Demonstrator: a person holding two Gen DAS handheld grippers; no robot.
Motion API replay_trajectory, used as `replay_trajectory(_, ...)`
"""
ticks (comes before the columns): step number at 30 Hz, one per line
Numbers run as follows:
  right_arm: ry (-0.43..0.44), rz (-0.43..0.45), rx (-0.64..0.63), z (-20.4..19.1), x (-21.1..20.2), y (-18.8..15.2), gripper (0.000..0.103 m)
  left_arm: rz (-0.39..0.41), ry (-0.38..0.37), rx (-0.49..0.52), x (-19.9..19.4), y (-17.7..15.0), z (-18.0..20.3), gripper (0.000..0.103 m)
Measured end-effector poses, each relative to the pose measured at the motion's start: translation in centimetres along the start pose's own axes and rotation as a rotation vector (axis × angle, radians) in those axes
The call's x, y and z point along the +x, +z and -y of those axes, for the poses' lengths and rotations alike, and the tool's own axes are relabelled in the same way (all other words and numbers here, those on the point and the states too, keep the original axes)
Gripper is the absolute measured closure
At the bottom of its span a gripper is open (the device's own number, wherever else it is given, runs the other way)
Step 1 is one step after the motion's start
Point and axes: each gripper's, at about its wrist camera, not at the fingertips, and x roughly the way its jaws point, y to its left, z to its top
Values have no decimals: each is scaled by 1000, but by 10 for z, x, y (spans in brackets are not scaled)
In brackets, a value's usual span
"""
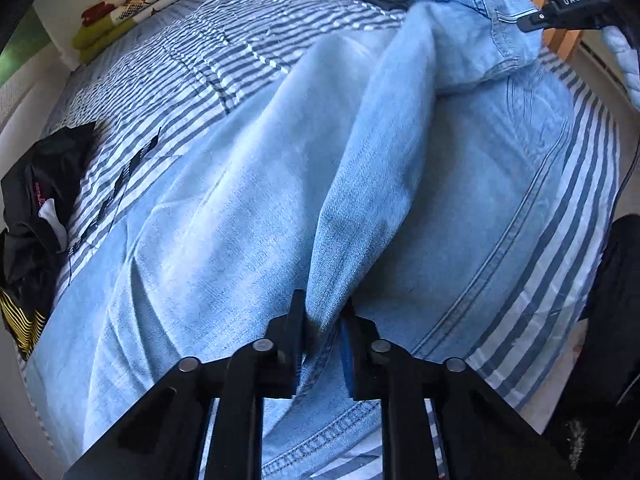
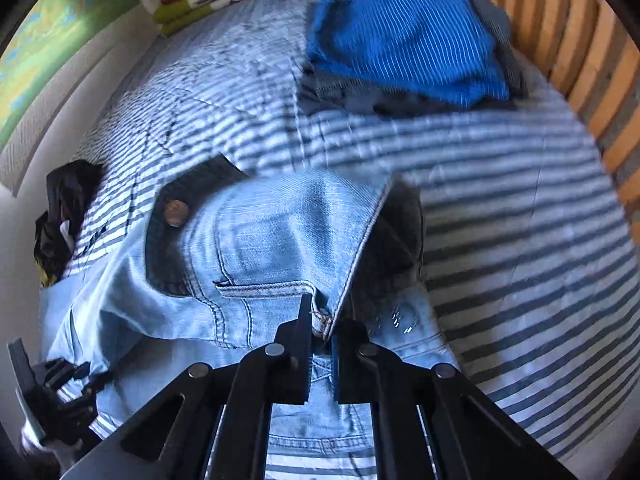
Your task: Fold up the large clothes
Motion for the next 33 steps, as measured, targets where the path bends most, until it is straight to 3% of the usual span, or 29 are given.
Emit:
replay_trajectory(6, -23, 22, -102, 1, -62, 15, 98, 39, -100, -1, -44, -7, 2, 90)
replay_trajectory(11, -43, -88, -108, 27, -44, -18, 98, -16, -171, 44, -36, -33, 28, 87)
replay_trajectory(12, -73, -124, -106, 32, -29, -27, 97, -33, -172, 50, -30, -36, 29, 79)
replay_trajectory(13, -111, -148, -110, 34, -15, -35, 95, -66, -191, 46, -24, -39, 31, 57)
replay_trajectory(15, -180, -190, -126, 36, 7, -47, 88, -78, -213, 17, -24, -42, 28, 42)
replay_trajectory(17, -239, -203, -131, 40, 14, -53, 86, -54, -218, 29, -36, -43, 27, 42)
replay_trajectory(19, -173, -161, -69, 49, 3, -49, 84, -10, -211, 32, -51, -42, 23, 40)
replay_trajectory(20, -146, -133, -41, 51, -4, -47, 80, 19, -213, 18, -58, -40, 19, 37)
replay_trajectory(22, -113, -68, 6, 54, -14, -42, 55, 50, -221, -16, -62, -35, 9, 31)
replay_trajectory(24, -139, -60, -1, 47, -9, -42, 54, 60, -238, -46, -57, -29, 4, 31)
replay_trajectory(26, -147, -113, -22, 39, 10, -47, 64, 48, -246, -38, -45, -25, 9, 31)
replay_trajectory(28, -190, -183, -36, 33, 29, -53, 98, 25, -245, -7, -32, -24, 20, 31)
replay_trajectory(31, -248, -199, -75, 29, 35, -60, 103, 0, -243, 22, -18, -26, 31, 31)
replay_trajectory(33, -229, -168, -78, 29, 23, -59, 103, -5, -216, 43, -13, -27, 36, 31)
